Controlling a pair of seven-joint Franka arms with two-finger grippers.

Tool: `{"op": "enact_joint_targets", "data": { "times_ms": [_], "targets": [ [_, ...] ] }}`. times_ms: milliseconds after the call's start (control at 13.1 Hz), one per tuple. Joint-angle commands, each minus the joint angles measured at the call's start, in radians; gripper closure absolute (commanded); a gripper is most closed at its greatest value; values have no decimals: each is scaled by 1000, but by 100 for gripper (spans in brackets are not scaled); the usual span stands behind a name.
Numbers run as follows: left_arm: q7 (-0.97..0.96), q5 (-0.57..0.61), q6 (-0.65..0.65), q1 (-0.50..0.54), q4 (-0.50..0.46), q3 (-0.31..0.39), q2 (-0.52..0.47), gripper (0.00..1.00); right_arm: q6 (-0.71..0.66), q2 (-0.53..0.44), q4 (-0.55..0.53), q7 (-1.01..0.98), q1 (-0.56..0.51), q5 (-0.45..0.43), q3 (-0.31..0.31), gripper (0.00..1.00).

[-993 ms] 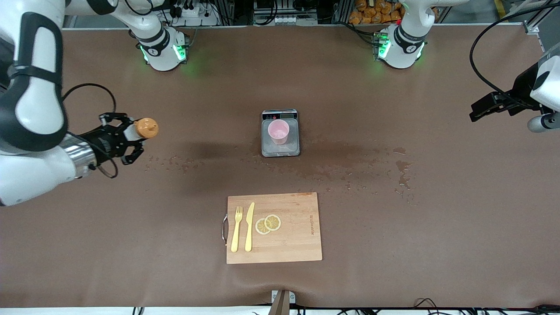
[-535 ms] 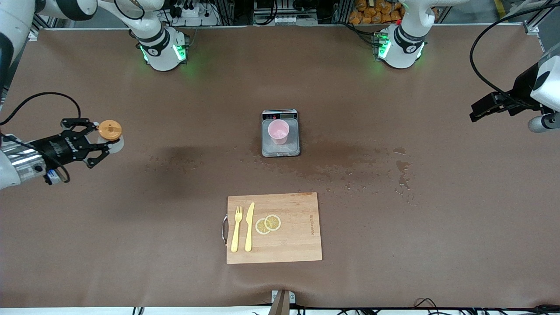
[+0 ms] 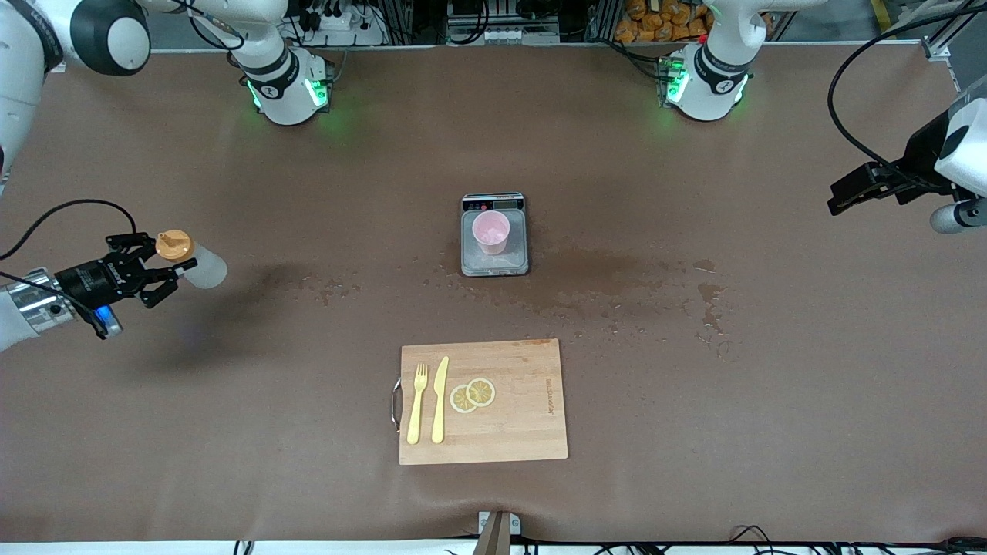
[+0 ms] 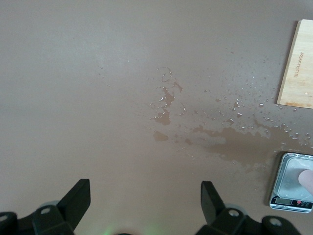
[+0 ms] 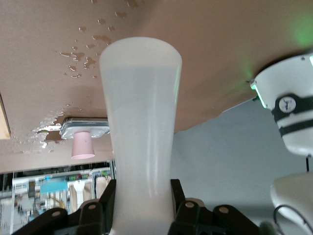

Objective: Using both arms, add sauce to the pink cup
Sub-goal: 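Set the bottle upright on the table and open the right gripper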

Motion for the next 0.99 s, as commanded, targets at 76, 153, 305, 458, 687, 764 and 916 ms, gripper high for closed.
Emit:
{"op": "enact_joint_targets", "data": {
  "times_ms": [76,153,305,458,687,764,916],
  "targets": [
    [15,-2,11,9,-16,-6,-16,0,5,99,-30,-188,-74,28,14,94],
    [14,-2,11,8,-16,-6,-16,0,10,118,-43,-220,-97,34,14,92],
    [15,-2,11,9,-15,-6,-18,0,17,124,-86,-224,-98,37,15,85],
    [17,-2,11,11,-13,-3,-18,0,40,126,-115,-225,-108,35,15,85],
    [18,-2,7,11,-16,-1,-19,0,79,126,-142,-253,-111,29,14,72],
    [18,0,5,11,-16,0,-20,0,90,126,-143,-254,-110,24,14,59],
    [18,0,5,23,-15,-1,-20,0,100,126,-143,-255,-101,20,14,33]
  ]
}}
